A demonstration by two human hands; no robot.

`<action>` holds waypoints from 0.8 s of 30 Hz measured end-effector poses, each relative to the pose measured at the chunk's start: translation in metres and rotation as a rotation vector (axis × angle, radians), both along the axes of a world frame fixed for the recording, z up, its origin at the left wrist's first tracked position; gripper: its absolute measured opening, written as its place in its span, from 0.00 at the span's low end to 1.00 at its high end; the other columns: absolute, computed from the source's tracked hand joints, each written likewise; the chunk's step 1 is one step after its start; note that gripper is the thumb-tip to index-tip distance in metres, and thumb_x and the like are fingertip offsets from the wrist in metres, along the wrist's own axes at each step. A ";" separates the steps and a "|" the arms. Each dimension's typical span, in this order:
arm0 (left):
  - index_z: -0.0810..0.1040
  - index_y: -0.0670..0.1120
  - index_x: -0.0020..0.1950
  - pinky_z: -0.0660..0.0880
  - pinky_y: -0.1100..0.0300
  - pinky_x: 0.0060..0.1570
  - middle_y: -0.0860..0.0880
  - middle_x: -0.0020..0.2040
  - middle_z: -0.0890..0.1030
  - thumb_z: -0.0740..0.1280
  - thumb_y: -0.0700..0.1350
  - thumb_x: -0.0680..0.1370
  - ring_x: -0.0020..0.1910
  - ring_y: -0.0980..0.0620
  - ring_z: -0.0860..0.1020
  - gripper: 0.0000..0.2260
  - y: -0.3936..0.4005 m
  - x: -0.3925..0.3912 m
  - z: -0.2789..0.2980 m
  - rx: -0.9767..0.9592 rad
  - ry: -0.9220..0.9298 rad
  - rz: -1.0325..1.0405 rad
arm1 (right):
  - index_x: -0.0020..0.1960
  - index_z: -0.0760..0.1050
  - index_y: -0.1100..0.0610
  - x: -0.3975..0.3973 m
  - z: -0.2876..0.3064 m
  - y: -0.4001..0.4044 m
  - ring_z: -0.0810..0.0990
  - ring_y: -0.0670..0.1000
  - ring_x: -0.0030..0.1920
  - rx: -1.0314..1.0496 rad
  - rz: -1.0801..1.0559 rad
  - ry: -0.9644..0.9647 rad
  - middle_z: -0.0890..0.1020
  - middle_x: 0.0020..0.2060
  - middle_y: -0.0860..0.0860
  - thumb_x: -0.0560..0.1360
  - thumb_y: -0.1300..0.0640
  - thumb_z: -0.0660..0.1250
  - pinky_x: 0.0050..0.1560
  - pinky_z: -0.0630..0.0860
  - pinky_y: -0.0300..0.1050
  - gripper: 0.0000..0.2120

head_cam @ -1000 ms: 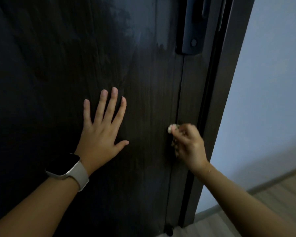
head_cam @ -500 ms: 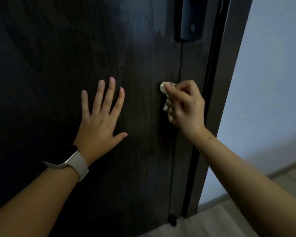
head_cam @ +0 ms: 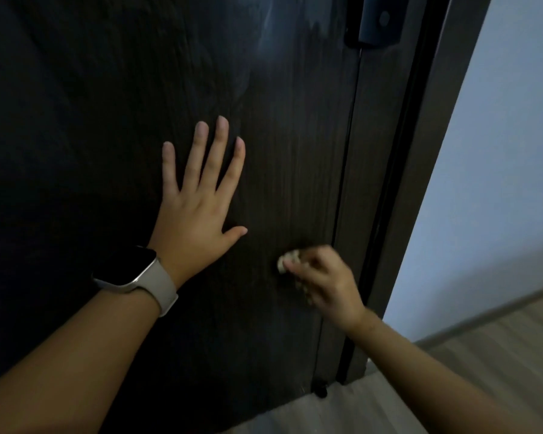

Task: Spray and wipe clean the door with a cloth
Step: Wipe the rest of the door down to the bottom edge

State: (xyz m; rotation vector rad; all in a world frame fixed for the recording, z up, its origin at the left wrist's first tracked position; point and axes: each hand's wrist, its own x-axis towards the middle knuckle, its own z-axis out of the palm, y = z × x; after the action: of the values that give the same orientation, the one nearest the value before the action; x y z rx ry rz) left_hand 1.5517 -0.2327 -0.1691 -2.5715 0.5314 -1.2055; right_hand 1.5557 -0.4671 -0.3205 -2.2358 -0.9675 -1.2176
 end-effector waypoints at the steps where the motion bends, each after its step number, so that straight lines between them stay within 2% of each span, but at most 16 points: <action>1: 0.43 0.45 0.80 0.30 0.41 0.70 0.42 0.79 0.37 0.74 0.61 0.67 0.76 0.42 0.33 0.54 0.000 0.000 0.000 -0.001 0.003 0.003 | 0.65 0.76 0.56 0.003 0.023 0.008 0.76 0.54 0.49 0.079 -0.024 -0.052 0.73 0.54 0.54 0.74 0.66 0.66 0.48 0.75 0.43 0.19; 4: 0.42 0.46 0.80 0.29 0.42 0.70 0.41 0.79 0.38 0.73 0.61 0.67 0.76 0.43 0.33 0.54 0.000 -0.001 0.001 0.004 -0.002 0.013 | 0.62 0.79 0.59 0.012 0.059 0.037 0.76 0.54 0.50 0.186 -0.105 -0.123 0.74 0.52 0.57 0.77 0.65 0.62 0.50 0.73 0.41 0.15; 6: 0.42 0.45 0.80 0.30 0.41 0.70 0.41 0.79 0.38 0.73 0.61 0.67 0.76 0.42 0.35 0.54 0.001 -0.001 0.001 0.010 -0.007 0.005 | 0.63 0.77 0.54 0.010 0.042 0.049 0.75 0.54 0.50 0.145 -0.109 -0.104 0.72 0.53 0.54 0.80 0.61 0.60 0.51 0.72 0.41 0.14; 8: 0.42 0.45 0.80 0.30 0.41 0.70 0.41 0.79 0.38 0.73 0.61 0.68 0.77 0.42 0.35 0.54 0.000 -0.001 0.001 0.018 -0.008 0.007 | 0.65 0.72 0.47 0.004 0.003 0.053 0.76 0.55 0.50 0.051 -0.063 -0.008 0.73 0.53 0.51 0.81 0.59 0.60 0.50 0.73 0.45 0.15; 11: 0.41 0.46 0.79 0.31 0.40 0.70 0.42 0.78 0.37 0.72 0.62 0.68 0.76 0.43 0.33 0.54 0.000 -0.002 0.001 0.022 -0.014 0.024 | 0.64 0.75 0.53 -0.009 -0.055 0.046 0.73 0.53 0.47 -0.248 -0.029 0.146 0.75 0.50 0.53 0.76 0.63 0.64 0.45 0.69 0.46 0.17; 12: 0.40 0.46 0.79 0.31 0.40 0.70 0.42 0.78 0.37 0.72 0.62 0.68 0.75 0.43 0.32 0.54 0.000 -0.002 0.002 0.018 -0.011 0.025 | 0.62 0.77 0.52 -0.014 -0.068 0.039 0.72 0.52 0.48 -0.307 -0.046 0.209 0.74 0.51 0.52 0.75 0.61 0.66 0.45 0.67 0.44 0.17; 13: 0.40 0.46 0.79 0.31 0.40 0.70 0.42 0.78 0.36 0.73 0.62 0.68 0.75 0.43 0.32 0.54 0.000 -0.002 0.002 0.013 -0.007 0.028 | 0.60 0.78 0.49 -0.022 -0.070 0.033 0.73 0.51 0.50 -0.324 -0.083 0.274 0.73 0.51 0.49 0.76 0.59 0.66 0.46 0.66 0.42 0.14; 15: 0.40 0.47 0.79 0.31 0.41 0.70 0.43 0.78 0.36 0.73 0.61 0.68 0.75 0.43 0.32 0.54 -0.001 -0.003 0.004 0.004 0.007 0.029 | 0.52 0.77 0.44 -0.033 -0.065 0.021 0.75 0.50 0.51 -0.225 -0.064 0.319 0.74 0.49 0.42 0.79 0.51 0.65 0.50 0.70 0.41 0.04; 16: 0.41 0.47 0.79 0.31 0.41 0.70 0.43 0.78 0.36 0.74 0.60 0.67 0.75 0.44 0.32 0.54 -0.001 -0.004 0.005 -0.005 0.013 0.024 | 0.50 0.76 0.43 -0.040 -0.054 0.010 0.76 0.48 0.51 -0.218 -0.118 0.284 0.75 0.47 0.41 0.80 0.49 0.64 0.51 0.73 0.42 0.03; 17: 0.42 0.47 0.79 0.32 0.41 0.71 0.44 0.79 0.37 0.74 0.59 0.68 0.76 0.44 0.34 0.53 -0.002 -0.006 0.005 -0.022 0.015 0.016 | 0.53 0.78 0.45 -0.045 -0.034 -0.002 0.77 0.48 0.50 -0.206 -0.119 0.240 0.76 0.48 0.41 0.80 0.51 0.63 0.50 0.74 0.41 0.06; 19: 0.47 0.48 0.80 0.36 0.41 0.72 0.43 0.79 0.41 0.74 0.57 0.69 0.78 0.44 0.39 0.49 -0.005 -0.010 0.007 -0.069 0.004 -0.004 | 0.60 0.80 0.55 -0.051 0.015 -0.019 0.76 0.47 0.50 -0.148 -0.132 0.120 0.77 0.51 0.50 0.79 0.56 0.63 0.47 0.75 0.38 0.12; 20: 0.51 0.48 0.79 0.37 0.40 0.72 0.43 0.80 0.43 0.73 0.55 0.69 0.78 0.44 0.41 0.46 -0.009 -0.013 0.009 -0.090 -0.012 -0.013 | 0.61 0.80 0.57 -0.050 0.039 -0.026 0.75 0.44 0.50 -0.103 -0.127 0.099 0.76 0.50 0.52 0.80 0.57 0.62 0.45 0.74 0.35 0.13; 22: 0.55 0.50 0.79 0.38 0.40 0.72 0.44 0.80 0.46 0.72 0.53 0.70 0.78 0.45 0.44 0.41 -0.018 -0.017 0.018 -0.107 -0.067 -0.035 | 0.58 0.81 0.59 -0.039 0.089 -0.034 0.72 0.36 0.49 0.020 -0.152 0.019 0.74 0.49 0.52 0.81 0.55 0.59 0.44 0.73 0.29 0.14; 24: 0.55 0.50 0.78 0.37 0.40 0.72 0.44 0.80 0.46 0.71 0.53 0.72 0.78 0.45 0.45 0.40 -0.032 -0.015 0.034 -0.116 -0.116 -0.061 | 0.55 0.81 0.61 -0.024 0.140 -0.038 0.72 0.36 0.47 0.220 -0.206 -0.063 0.75 0.47 0.53 0.79 0.61 0.63 0.45 0.74 0.34 0.10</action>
State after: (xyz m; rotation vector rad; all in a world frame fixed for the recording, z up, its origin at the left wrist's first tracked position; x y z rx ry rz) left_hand 1.5370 -0.2644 -0.1347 -2.5762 0.5333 -1.4365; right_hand 1.5322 -0.5050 -0.1810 -2.1728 -0.6024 -1.4167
